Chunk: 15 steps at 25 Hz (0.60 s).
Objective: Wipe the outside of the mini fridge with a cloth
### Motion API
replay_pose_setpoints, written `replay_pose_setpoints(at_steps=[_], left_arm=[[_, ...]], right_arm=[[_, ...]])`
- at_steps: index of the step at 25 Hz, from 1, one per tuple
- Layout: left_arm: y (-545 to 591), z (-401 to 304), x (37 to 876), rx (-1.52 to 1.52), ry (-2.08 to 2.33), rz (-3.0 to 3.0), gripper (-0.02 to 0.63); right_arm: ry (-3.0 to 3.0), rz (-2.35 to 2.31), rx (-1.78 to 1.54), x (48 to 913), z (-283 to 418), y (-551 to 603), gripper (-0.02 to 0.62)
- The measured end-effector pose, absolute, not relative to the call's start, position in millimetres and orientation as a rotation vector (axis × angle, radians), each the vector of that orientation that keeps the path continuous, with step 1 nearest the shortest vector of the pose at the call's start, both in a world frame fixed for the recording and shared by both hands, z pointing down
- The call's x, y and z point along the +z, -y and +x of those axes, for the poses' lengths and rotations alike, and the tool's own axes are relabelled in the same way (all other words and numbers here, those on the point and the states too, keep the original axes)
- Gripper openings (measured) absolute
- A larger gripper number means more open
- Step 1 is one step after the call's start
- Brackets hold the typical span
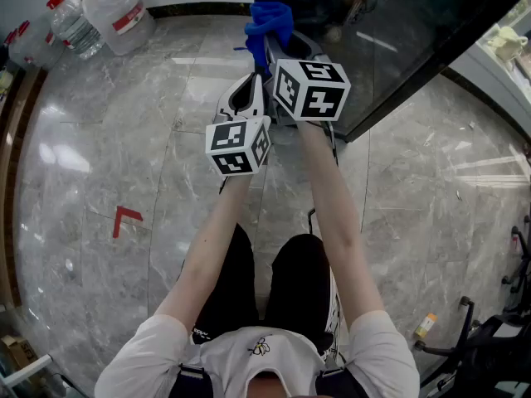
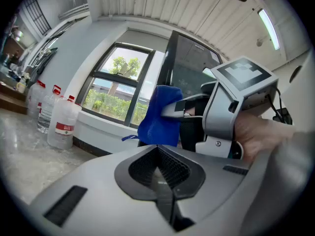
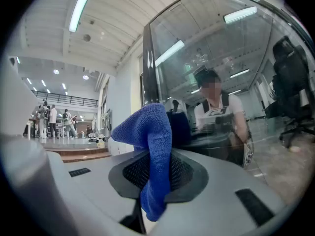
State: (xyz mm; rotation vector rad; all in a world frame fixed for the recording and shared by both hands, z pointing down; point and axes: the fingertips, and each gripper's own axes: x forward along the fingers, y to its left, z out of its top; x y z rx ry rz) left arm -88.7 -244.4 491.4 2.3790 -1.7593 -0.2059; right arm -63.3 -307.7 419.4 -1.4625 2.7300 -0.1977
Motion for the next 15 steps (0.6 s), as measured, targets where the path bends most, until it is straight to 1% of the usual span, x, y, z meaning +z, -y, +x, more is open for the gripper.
replay_pose_setpoints(at_steps=[6,15], left_arm=[[246,-48,486,-0.208,1.702,2.465,0.003],[240,-25,504,-0.106,1.644,2.540,0.003]], right_arm=[[-2.699,-1.550,-0.155,421,-17,302,0.080],[-2.562,-1.739,-0.168,432,75,290,0.081]])
